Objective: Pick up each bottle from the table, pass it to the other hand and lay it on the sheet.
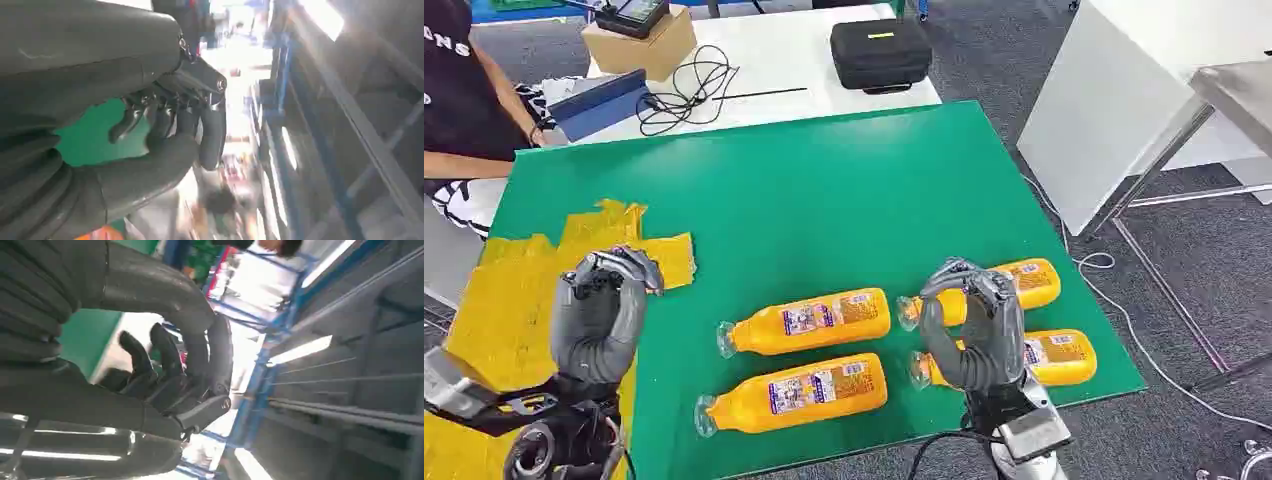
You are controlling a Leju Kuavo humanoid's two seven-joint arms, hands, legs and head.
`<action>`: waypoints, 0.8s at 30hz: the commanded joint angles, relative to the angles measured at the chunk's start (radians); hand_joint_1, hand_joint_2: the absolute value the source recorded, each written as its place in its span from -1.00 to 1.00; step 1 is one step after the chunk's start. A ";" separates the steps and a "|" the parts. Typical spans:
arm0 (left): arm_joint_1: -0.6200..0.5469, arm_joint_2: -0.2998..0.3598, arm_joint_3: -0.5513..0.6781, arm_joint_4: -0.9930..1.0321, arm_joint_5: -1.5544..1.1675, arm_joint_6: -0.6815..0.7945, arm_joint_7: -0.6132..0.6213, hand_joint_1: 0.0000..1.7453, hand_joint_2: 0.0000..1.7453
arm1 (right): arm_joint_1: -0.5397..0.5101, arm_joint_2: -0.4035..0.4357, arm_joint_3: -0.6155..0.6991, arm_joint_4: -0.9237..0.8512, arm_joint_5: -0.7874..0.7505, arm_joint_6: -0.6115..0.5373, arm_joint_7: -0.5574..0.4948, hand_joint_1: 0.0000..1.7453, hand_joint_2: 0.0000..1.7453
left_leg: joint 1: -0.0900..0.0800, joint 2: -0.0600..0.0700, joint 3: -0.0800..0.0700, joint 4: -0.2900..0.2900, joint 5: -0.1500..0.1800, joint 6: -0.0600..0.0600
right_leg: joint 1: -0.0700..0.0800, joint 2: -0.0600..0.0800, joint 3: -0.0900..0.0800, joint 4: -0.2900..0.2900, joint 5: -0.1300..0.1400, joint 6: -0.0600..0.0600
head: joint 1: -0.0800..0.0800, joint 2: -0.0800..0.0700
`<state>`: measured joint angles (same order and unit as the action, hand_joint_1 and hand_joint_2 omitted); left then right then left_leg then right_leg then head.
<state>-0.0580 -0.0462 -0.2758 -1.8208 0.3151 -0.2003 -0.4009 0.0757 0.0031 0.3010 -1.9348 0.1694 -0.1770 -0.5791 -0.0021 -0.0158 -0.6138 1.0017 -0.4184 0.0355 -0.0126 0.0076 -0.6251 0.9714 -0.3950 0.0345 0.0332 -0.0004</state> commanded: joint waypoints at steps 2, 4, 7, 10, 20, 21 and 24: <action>-0.013 -0.077 -0.104 0.380 -0.400 0.349 -0.232 1.00 1.00 | 0.013 0.090 0.137 0.394 -0.066 -0.174 -0.062 1.00 1.00 | 0.001 0.000 0.018 -0.010 -0.001 -0.003 | 0.002 -0.002 0.019 -0.010 -0.001 -0.002 | 0.000 0.000; -0.012 -0.072 -0.104 0.368 -0.398 0.348 -0.222 1.00 1.00 | 0.013 0.085 0.138 0.381 -0.069 -0.174 -0.051 1.00 1.00 | 0.001 0.002 0.007 -0.002 -0.003 -0.002 | 0.001 0.000 0.007 -0.002 -0.003 0.000 | -0.001 0.000; -0.005 -0.072 -0.100 0.354 -0.396 0.342 -0.211 1.00 1.00 | 0.018 0.073 0.140 0.364 -0.066 -0.183 -0.040 1.00 1.00 | 0.001 0.000 0.008 -0.001 -0.004 -0.002 | 0.001 -0.001 0.009 -0.001 -0.004 0.000 | 0.000 0.000; -0.014 -0.078 -0.099 0.359 -0.395 0.328 -0.213 1.00 1.00 | 0.025 0.063 0.128 0.352 -0.066 -0.196 -0.038 1.00 1.00 | 0.001 0.002 0.011 -0.001 -0.005 -0.003 | 0.002 0.000 0.011 -0.001 -0.005 0.000 | 0.000 0.000; -0.046 -0.091 -0.086 0.376 -0.392 0.325 -0.181 -1.00 1.00 | 0.083 0.019 0.106 0.184 0.022 -0.253 0.031 -1.00 1.00 | 0.000 -0.001 0.004 0.000 -0.002 -0.001 | 0.000 -0.002 0.005 0.000 -0.003 0.001 | 0.000 0.000; -0.038 -0.091 -0.084 0.371 -0.392 0.327 -0.181 -1.00 1.00 | 0.095 0.014 0.099 0.162 0.027 -0.252 0.036 -1.00 1.00 | 0.000 -0.001 0.006 0.000 -0.003 -0.002 | 0.001 -0.003 0.007 0.000 -0.004 0.000 | 0.000 0.000; -0.024 -0.098 -0.069 0.358 -0.398 0.331 -0.174 -1.00 1.00 | 0.104 0.004 0.056 0.095 0.041 -0.204 0.082 -1.00 1.00 | 0.001 -0.001 0.008 0.000 -0.005 -0.002 | 0.001 -0.003 0.009 0.000 -0.006 0.000 | 0.000 0.000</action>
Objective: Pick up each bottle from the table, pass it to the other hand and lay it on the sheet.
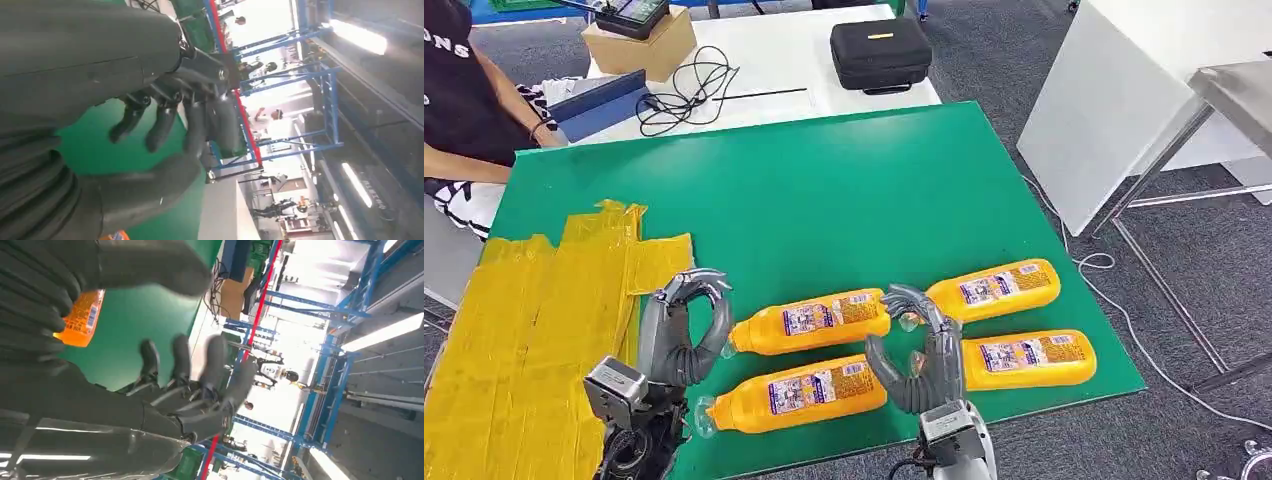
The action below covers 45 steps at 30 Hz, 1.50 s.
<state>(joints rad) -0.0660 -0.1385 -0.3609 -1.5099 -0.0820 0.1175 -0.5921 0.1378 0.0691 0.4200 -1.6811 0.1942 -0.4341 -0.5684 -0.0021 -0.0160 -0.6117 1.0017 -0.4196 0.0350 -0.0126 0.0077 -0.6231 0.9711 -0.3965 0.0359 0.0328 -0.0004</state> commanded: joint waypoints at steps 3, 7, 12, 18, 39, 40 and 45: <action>-0.017 -0.010 0.028 0.049 -0.006 0.008 0.025 -1.00 1.00 | 0.047 -0.077 -0.119 -0.212 -0.033 0.141 0.109 -1.00 1.00 | 0.001 0.000 0.007 0.001 -0.004 -0.002 | 0.001 -0.002 0.007 0.001 -0.005 -0.001 | 0.000 0.000; -0.018 -0.005 0.038 0.045 -0.010 0.006 0.032 -1.00 1.00 | 0.029 -0.109 -0.172 -0.237 -0.200 0.249 0.124 -1.00 1.00 | 0.000 0.000 0.005 0.001 -0.003 -0.001 | 0.001 -0.002 0.006 0.000 -0.003 -0.001 | 0.000 0.000; -0.017 0.003 0.035 0.038 -0.015 0.006 0.033 -1.00 1.00 | 0.027 -0.116 -0.184 -0.237 -0.266 0.286 0.139 -1.00 1.00 | 0.000 0.001 0.004 0.000 -0.002 -0.001 | 0.000 -0.001 0.005 0.000 -0.002 -0.001 | 0.000 0.000; -0.014 0.011 0.044 0.021 -0.036 0.013 0.043 -1.00 1.00 | 0.016 -0.142 -0.204 -0.217 -0.319 0.347 0.186 -1.00 1.00 | 0.001 0.002 0.006 0.000 -0.004 -0.002 | 0.001 0.000 0.007 0.000 -0.003 -0.001 | 0.000 0.000; -0.051 -0.012 0.141 0.158 -0.035 -0.059 0.071 -1.00 1.00 | 0.175 -0.430 -0.652 -0.305 0.547 0.631 0.402 -1.00 1.00 | -0.003 -0.003 0.004 0.000 -0.003 0.001 | -0.002 -0.003 0.005 0.000 -0.003 0.000 | 0.000 0.000; -0.051 -0.012 0.142 0.158 -0.033 -0.059 0.071 -1.00 1.00 | 0.176 -0.439 -0.655 -0.306 0.564 0.635 0.400 -1.00 1.00 | -0.003 -0.002 0.002 0.000 -0.003 0.001 | -0.002 -0.002 0.004 -0.001 -0.002 0.000 | 0.000 0.000; -0.047 -0.014 0.164 0.169 -0.008 -0.062 0.073 -1.00 1.00 | 0.236 -0.527 -0.724 -0.344 0.679 0.671 0.401 -1.00 1.00 | -0.003 -0.002 0.006 0.001 -0.005 0.000 | -0.002 -0.003 0.007 0.000 -0.004 0.000 | 0.000 0.000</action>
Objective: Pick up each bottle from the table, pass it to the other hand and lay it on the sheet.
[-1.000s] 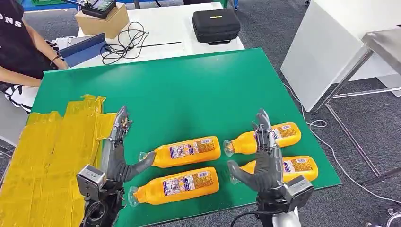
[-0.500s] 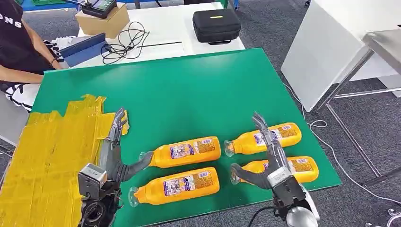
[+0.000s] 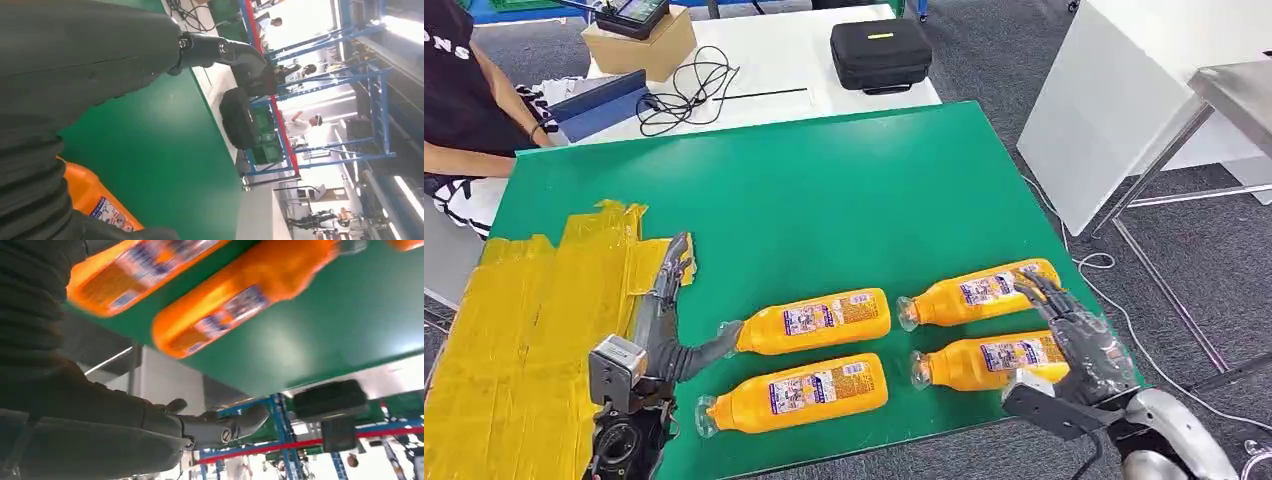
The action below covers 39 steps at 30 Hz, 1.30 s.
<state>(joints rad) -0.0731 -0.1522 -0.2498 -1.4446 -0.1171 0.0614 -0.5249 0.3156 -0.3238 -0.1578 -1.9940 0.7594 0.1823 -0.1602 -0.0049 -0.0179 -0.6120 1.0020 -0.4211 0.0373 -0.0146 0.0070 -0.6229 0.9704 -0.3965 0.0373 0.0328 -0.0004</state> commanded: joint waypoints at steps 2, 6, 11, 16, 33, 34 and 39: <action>-0.038 -0.001 0.057 0.106 0.029 -0.007 0.006 -1.00 1.00 | 0.066 -0.142 -0.163 -0.031 0.119 0.064 -0.008 -1.00 1.00 | -0.001 -0.002 0.005 0.000 -0.003 -0.002 | 0.000 -0.004 0.006 0.001 -0.004 -0.001 | 0.000 0.000; -0.037 -0.006 0.068 0.109 0.044 -0.016 0.010 -1.00 1.00 | 0.081 -0.157 -0.167 -0.031 0.138 0.097 -0.007 -1.00 1.00 | 0.000 0.001 0.003 -0.001 -0.001 -0.001 | 0.000 0.000 0.003 -0.001 -0.002 -0.001 | 0.000 0.000; -0.038 -0.008 0.088 0.113 0.045 -0.025 0.010 -1.00 1.00 | 0.115 -0.146 -0.197 -0.049 0.151 0.164 -0.002 -1.00 1.00 | 0.000 0.001 0.003 -0.001 -0.002 0.000 | 0.000 -0.002 0.003 -0.001 -0.002 -0.001 | 0.000 0.000; -0.038 -0.004 0.093 0.128 0.045 -0.026 0.010 -1.00 1.00 | 0.133 -0.145 -0.180 -0.042 0.160 0.190 -0.002 -1.00 1.00 | 0.001 0.003 0.006 -0.001 -0.004 -0.001 | 0.001 -0.001 0.006 -0.001 -0.003 -0.001 | 0.000 0.000; -0.073 -0.004 0.081 0.196 0.061 -0.045 0.006 -1.00 1.00 | -0.029 -0.136 0.051 0.278 0.207 0.125 0.038 -1.00 1.00 | 0.002 0.004 0.006 -0.002 -0.003 0.000 | 0.002 0.001 0.007 -0.003 -0.001 -0.001 | 0.000 0.000; -0.074 -0.004 0.081 0.197 0.061 -0.045 0.006 -1.00 1.00 | -0.033 -0.133 0.059 0.284 0.210 0.121 0.041 -1.00 1.00 | 0.002 0.004 0.008 -0.002 -0.003 -0.001 | 0.002 0.001 0.009 -0.003 -0.002 -0.001 | 0.000 0.000; -0.081 -0.005 0.074 0.205 0.062 -0.048 0.008 -1.00 1.00 | -0.087 -0.138 0.094 0.376 0.217 0.119 0.052 -1.00 1.00 | 0.001 0.004 0.004 -0.001 -0.002 0.000 | 0.002 0.001 0.005 -0.003 0.000 0.000 | 0.000 0.000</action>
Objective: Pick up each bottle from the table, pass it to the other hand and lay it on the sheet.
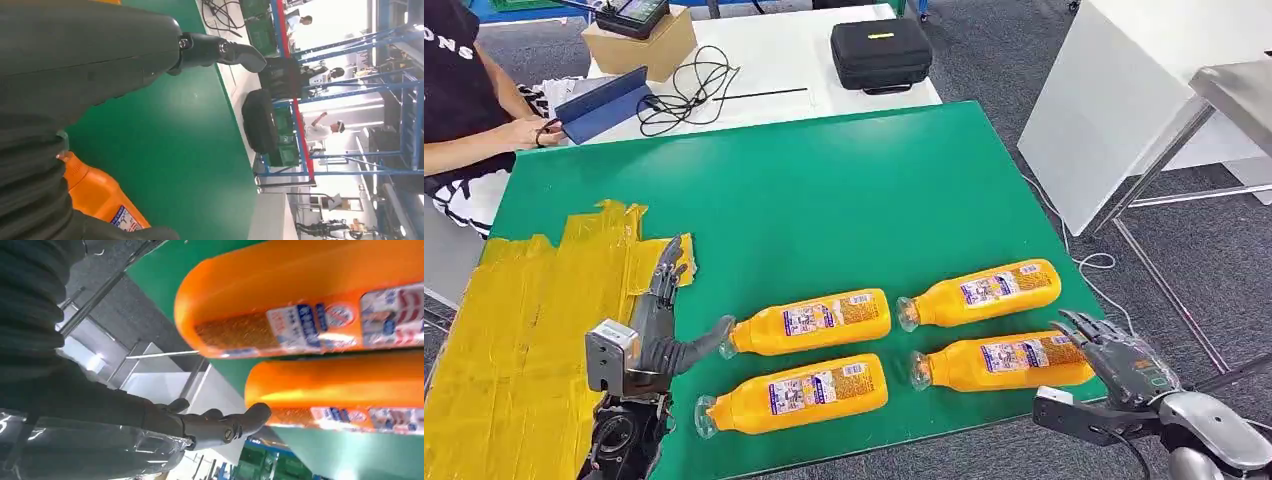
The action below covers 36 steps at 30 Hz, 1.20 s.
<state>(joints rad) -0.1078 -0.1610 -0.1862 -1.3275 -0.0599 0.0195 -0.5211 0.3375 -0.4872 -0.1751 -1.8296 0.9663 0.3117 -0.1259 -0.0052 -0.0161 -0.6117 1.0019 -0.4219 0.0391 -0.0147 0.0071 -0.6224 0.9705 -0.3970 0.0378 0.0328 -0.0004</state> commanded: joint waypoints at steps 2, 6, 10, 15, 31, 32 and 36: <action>-0.048 0.003 0.009 0.090 0.005 -0.006 0.005 -1.00 1.00 | -0.116 0.023 0.114 0.226 0.008 -0.017 0.016 -1.00 1.00 | 0.002 0.003 0.006 -0.002 -0.002 -0.002 | 0.002 0.001 0.006 -0.003 -0.001 -0.001 | 0.000 0.000; -0.048 0.003 0.009 0.090 0.005 -0.006 0.005 -1.00 1.00 | -0.116 0.023 0.114 0.226 0.008 -0.017 0.016 -1.00 1.00 | 0.002 0.002 0.007 -0.001 -0.002 -0.002 | 0.002 0.000 0.008 -0.003 -0.002 -0.002 | 0.000 0.000; -0.057 0.003 0.003 0.102 0.006 -0.006 0.006 -1.00 1.00 | -0.139 0.017 0.127 0.272 0.008 -0.014 0.016 -1.00 1.00 | 0.001 0.002 0.006 -0.001 -0.002 -0.002 | 0.001 0.000 0.006 -0.002 -0.001 -0.001 | 0.000 0.000; -0.065 0.002 0.000 0.112 0.006 -0.004 0.006 -1.00 1.00 | -0.147 0.010 0.139 0.292 0.007 -0.012 0.015 -1.00 1.00 | 0.002 0.001 0.008 -0.001 -0.003 -0.002 | 0.002 -0.001 0.008 -0.002 -0.002 -0.002 | 0.000 0.000; -0.081 0.003 -0.015 0.148 0.014 0.006 0.004 -1.00 1.00 | -0.209 0.012 0.227 0.384 -0.005 -0.013 0.018 -0.54 1.00 | 0.001 0.001 0.005 -0.001 -0.001 -0.001 | 0.001 0.000 0.005 -0.002 -0.001 -0.001 | 0.000 0.000; -0.081 0.003 -0.015 0.148 0.014 0.006 0.004 -1.00 1.00 | -0.209 0.012 0.227 0.384 -0.005 -0.013 0.018 -0.06 1.00 | 0.002 0.001 0.008 -0.001 -0.002 -0.002 | 0.002 -0.001 0.008 -0.002 -0.002 -0.002 | 0.000 0.000; -0.085 0.005 -0.017 0.160 0.017 0.010 0.002 -1.00 1.00 | -0.219 0.002 0.240 0.397 -0.015 -0.010 0.012 0.88 1.00 | 0.001 0.001 0.006 -0.001 -0.001 -0.002 | 0.002 -0.001 0.006 -0.002 -0.001 -0.001 | 0.000 0.000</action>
<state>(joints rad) -0.1495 -0.1694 -0.1907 -1.2528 -0.0484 0.0244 -0.5211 0.1527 -0.4906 -0.0042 -1.5354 0.9602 0.2915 -0.1106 -0.0051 -0.0158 -0.6110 1.0020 -0.4218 0.0391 -0.0145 0.0072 -0.6221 0.9705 -0.3969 0.0379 0.0328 -0.0004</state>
